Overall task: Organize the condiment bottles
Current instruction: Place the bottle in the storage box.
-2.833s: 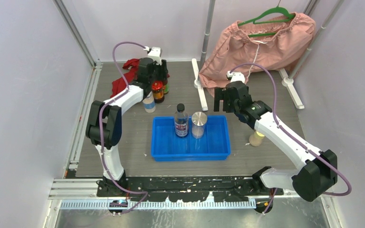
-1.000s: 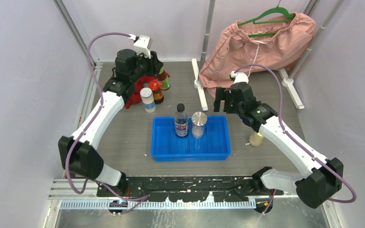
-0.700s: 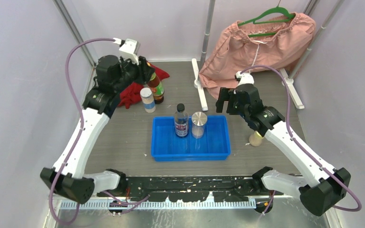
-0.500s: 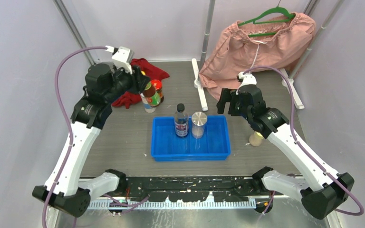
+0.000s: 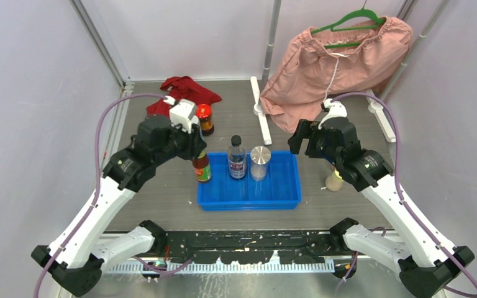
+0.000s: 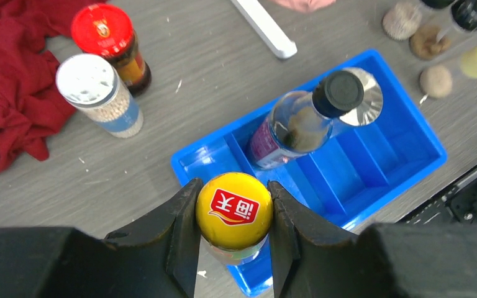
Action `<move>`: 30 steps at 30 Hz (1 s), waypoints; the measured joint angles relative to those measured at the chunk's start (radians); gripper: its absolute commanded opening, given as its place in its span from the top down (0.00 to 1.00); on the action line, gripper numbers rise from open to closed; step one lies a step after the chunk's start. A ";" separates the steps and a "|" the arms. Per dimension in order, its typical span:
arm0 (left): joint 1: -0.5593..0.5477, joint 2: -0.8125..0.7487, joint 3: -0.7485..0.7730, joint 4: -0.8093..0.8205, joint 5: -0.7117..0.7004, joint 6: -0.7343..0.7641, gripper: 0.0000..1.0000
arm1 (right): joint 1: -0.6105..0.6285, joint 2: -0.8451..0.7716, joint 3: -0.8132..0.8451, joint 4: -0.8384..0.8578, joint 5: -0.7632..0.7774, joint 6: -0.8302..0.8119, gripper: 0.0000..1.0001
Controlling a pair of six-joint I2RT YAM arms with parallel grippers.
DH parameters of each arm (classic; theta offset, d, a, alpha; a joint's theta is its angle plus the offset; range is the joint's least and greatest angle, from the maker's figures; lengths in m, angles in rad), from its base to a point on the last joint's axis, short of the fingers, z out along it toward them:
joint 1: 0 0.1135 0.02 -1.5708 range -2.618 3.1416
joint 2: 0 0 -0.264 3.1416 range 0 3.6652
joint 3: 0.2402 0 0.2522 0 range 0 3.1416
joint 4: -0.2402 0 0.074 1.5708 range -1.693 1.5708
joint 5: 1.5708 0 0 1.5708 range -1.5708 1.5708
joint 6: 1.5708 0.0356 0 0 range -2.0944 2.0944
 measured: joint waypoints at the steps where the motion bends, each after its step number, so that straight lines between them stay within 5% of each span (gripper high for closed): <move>1: -0.036 0.005 -0.007 -0.003 -0.034 -0.004 0.64 | 0.000 -0.003 0.000 -0.004 -0.003 0.003 0.05; 7: -0.199 0.049 -0.034 0.029 -0.241 -0.032 0.65 | 0.000 -0.004 -0.004 -0.008 -0.015 0.010 0.04; 16: -0.269 0.053 -0.134 0.150 -0.453 -0.071 0.65 | 0.000 0.000 -0.017 -0.010 -0.029 0.008 0.04; 30: -0.338 0.053 -0.234 0.330 -0.523 -0.070 0.65 | 0.000 0.010 -0.054 -0.010 -0.045 0.005 0.04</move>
